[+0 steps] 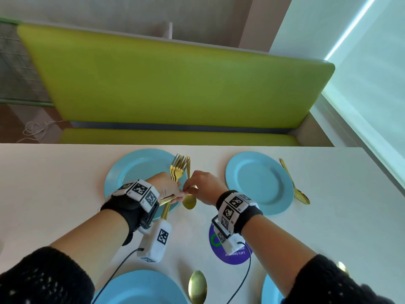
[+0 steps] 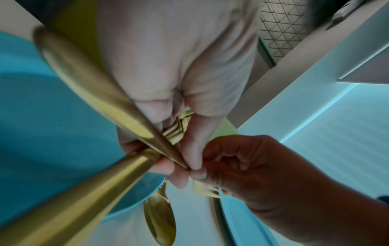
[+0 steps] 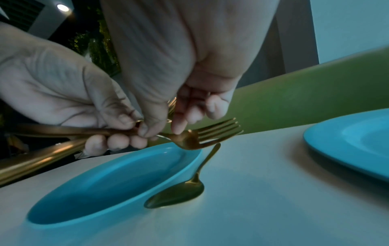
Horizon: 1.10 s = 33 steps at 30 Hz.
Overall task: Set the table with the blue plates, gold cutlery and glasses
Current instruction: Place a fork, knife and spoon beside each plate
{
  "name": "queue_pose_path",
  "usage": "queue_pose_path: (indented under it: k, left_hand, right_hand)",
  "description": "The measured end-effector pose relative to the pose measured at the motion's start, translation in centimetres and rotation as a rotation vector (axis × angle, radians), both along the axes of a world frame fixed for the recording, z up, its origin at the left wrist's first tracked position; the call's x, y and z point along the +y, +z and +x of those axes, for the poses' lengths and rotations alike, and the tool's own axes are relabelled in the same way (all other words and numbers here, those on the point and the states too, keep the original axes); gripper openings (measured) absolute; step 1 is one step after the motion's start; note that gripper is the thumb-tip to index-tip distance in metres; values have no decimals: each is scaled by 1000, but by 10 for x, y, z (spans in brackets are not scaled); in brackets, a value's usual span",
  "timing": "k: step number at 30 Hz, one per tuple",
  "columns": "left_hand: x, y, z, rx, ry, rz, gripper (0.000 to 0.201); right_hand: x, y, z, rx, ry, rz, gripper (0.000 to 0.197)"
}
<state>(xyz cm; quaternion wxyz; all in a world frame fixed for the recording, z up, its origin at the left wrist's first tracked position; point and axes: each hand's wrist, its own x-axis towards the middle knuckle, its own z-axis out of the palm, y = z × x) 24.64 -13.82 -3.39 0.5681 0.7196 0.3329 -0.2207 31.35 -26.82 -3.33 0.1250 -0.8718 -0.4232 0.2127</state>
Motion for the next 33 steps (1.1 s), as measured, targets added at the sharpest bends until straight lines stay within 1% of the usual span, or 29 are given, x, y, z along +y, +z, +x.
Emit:
queue_pose_path:
  k: [1,2,4,5,8,11,14,16,19,22,26,33]
  left_hand:
    - [0,0,1,-5,13,-12,10]
    - [0,0,2,-7,40,-11,15]
    - [3,-1,5,-18,123,39,34]
    - [5,-3,7,-31,178,69,40]
    - [12,-2,9,-62,347,133,44]
    - [21,-1,11,-72,430,121,44]
    - [22,2,11,-45,438,107,38]
    - [18,2,11,-39,434,93,35]
    - [14,-2,12,-45,423,69,34]
    - [11,-1,11,-35,406,70,33]
    - [11,1,11,-21,391,84,33]
    - [10,3,11,-32,435,36,25]
  right_hand:
    - [-2,1,2,-13,8,-2,22]
    - [-5,2,3,-25,9,-2,22]
    - [-11,3,8,-53,-24,-6,22]
    - [-15,3,11,-70,-61,-13,21]
    - [-25,3,21,-108,-240,-32,21]
    - [-31,0,29,-42,-469,-60,22]
    - [-31,-9,34,64,-634,-72,26]
    - [-30,-17,37,101,-682,-111,28]
    - [-27,-26,37,127,-683,-194,31]
    - [-25,-31,36,115,-693,-246,26]
    - [-25,-38,38,140,-771,-210,13]
    - [-25,-38,41,90,-834,-156,20]
